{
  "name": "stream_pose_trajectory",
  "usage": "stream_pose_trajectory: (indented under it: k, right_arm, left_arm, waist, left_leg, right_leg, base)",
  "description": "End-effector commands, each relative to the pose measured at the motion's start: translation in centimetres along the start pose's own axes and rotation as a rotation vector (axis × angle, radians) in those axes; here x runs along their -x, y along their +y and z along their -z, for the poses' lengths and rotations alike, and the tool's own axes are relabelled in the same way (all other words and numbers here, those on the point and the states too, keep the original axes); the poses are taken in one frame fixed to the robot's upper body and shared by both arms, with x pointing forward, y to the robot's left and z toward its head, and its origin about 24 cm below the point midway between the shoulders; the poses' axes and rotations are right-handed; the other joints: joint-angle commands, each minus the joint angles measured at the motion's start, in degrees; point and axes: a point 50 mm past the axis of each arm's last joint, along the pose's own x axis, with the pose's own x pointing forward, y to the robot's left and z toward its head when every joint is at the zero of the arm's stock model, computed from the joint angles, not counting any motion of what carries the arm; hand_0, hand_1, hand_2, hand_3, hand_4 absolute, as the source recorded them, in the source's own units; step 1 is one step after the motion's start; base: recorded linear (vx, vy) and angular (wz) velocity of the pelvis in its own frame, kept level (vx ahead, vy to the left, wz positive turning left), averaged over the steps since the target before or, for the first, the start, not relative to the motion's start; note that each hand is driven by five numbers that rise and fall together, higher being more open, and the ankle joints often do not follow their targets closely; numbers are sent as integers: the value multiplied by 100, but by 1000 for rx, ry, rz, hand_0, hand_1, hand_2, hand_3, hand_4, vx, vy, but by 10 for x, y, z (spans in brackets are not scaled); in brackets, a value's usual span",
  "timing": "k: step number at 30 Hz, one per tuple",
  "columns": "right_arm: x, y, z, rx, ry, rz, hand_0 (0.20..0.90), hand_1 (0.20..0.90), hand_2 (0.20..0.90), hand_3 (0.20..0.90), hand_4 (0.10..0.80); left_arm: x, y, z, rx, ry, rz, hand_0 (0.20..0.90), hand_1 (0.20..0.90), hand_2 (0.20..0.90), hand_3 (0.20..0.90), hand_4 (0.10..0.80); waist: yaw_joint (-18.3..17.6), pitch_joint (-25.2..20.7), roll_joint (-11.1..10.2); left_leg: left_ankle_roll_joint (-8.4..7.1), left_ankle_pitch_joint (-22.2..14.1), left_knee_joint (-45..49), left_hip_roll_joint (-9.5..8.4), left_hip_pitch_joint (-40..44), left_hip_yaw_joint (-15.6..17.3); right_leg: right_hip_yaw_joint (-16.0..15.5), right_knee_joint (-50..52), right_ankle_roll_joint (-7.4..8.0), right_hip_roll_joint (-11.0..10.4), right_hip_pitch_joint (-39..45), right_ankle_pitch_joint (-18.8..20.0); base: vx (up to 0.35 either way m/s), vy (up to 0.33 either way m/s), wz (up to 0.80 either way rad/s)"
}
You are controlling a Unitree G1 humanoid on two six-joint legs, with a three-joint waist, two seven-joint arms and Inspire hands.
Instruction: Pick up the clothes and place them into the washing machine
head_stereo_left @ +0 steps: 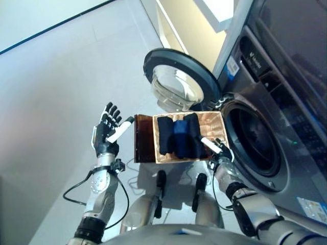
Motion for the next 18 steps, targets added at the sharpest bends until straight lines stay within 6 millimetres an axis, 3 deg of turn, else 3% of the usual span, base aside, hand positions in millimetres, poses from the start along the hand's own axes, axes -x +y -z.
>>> stream_pose_trajectory:
  k: [1, 3, 4, 5, 12, 18]
  right_arm:
    - [-1, 29, -49, 468, -261, -141, 900, 900, 900, 900, 800]
    - [6, 39, -65, 777, -425, -209, 900, 900, 900, 900, 800]
    - [10, 34, -73, 1049, -531, -200, 900, 900, 900, 900, 800]
    - [10, 34, -74, 1050, -532, -199, 900, 900, 900, 900, 800]
    - [2, 13, -95, 1697, -697, -36, 900, 900, 900, 900, 800]
    - [-4, 21, -138, 1894, -792, 123, 900, 900, 900, 900, 800]
  left_arm:
    - [-10, 7, -46, -11, -226, 14, 900, 900, 900, 900, 800]
    - [-10, 11, -49, -33, -241, 8, 900, 900, 900, 900, 800]
    - [-10, 12, -49, -47, -246, 10, 900, 900, 900, 900, 800]
    - [-10, 12, -49, -46, -246, 10, 900, 900, 900, 900, 800]
    - [-17, 1, -56, -102, -302, 47, 900, 900, 900, 900, 800]
    - [-27, -14, -73, -96, -372, 92, 900, 900, 900, 900, 800]
  waist:
    - [54, -155, -264]
    - [19, -158, -318]
    - [10, -143, -361]
    - [3, -155, -360]
    - [51, 52, -376]
    - [151, 589, -316]
  left_leg:
    - [-379, -175, -99, -84, -129, -104]
    - [-375, -174, -98, -65, -132, -113]
    - [-366, -199, -85, -54, -122, -143]
    - [-364, -180, -83, -60, -149, -148]
    - [-328, -191, 76, -77, -357, -256]
    - [-330, -265, 809, -108, -1052, -305]
  right_leg:
    - [-62, -1010, 71, -176, 715, 403]
    - [-55, -984, 75, -159, 701, 386]
    - [-71, -945, 82, -152, 710, 343]
    - [-76, -951, 84, -157, 690, 360]
    - [-120, -629, 74, -159, 459, 264]
    - [-194, 63, -42, -158, -156, 44]
  base:
    - [0, 0, 0]
    - [18, -12, -3]
    - [15, -6, -5]
    - [0, 0, 0]
    - [-47, -5, 7]
    - [-133, -19, 9]
